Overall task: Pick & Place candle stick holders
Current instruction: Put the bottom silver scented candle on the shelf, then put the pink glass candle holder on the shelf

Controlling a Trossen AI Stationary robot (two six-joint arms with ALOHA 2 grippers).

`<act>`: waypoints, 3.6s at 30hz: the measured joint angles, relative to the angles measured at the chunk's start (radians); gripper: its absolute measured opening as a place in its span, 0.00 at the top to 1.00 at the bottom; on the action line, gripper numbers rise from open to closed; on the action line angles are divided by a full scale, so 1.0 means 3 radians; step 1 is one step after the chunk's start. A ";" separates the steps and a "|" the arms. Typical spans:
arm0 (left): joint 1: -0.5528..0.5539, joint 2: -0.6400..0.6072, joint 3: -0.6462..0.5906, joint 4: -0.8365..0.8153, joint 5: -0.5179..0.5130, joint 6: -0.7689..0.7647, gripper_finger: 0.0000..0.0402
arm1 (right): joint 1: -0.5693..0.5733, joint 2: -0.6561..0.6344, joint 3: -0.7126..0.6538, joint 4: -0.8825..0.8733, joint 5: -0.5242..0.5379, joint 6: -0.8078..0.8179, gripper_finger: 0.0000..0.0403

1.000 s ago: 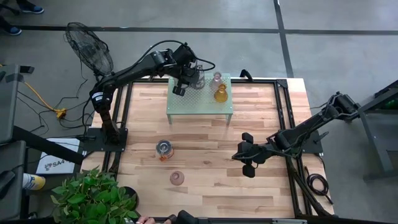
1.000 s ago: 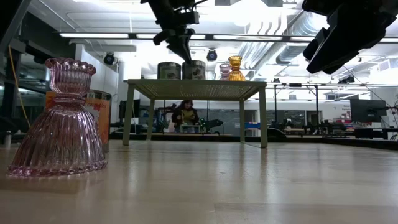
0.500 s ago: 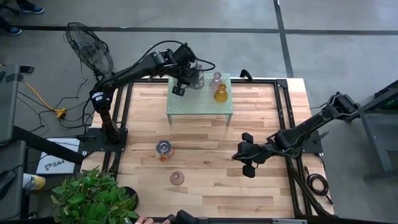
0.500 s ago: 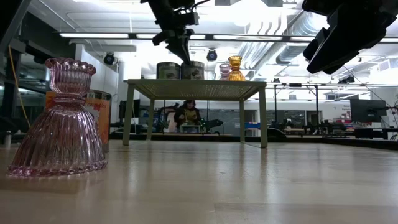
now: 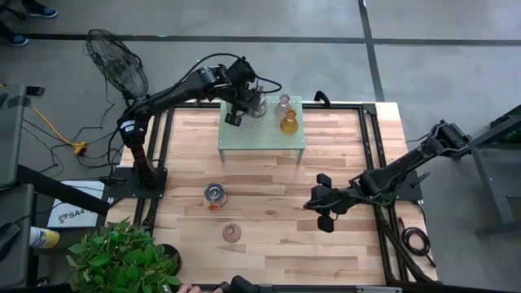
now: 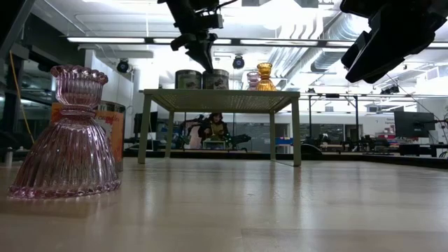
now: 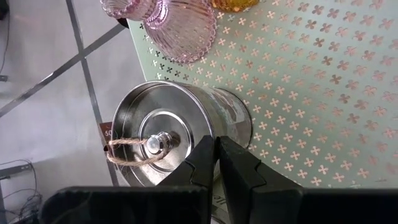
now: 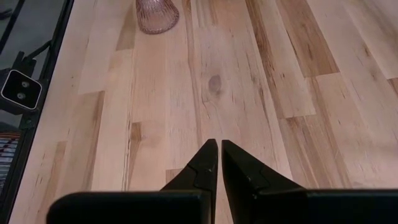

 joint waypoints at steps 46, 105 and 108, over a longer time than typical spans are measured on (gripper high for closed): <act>-0.0606 -0.0150 0.0123 -0.0059 -0.0937 -0.0596 0.78 | 0.0006 0.0000 0.0001 -0.0046 -0.0065 0.0097 0.96; -0.4702 -0.0145 -0.2111 0.0268 -0.1987 -0.6663 0.46 | 0.0341 0.0000 0.0001 -0.0095 0.0189 0.0261 0.96; -0.4746 -0.0145 -0.2367 0.0571 -0.2155 -0.6812 0.40 | 0.0341 0.0000 0.0001 -0.0073 0.0189 0.0261 0.96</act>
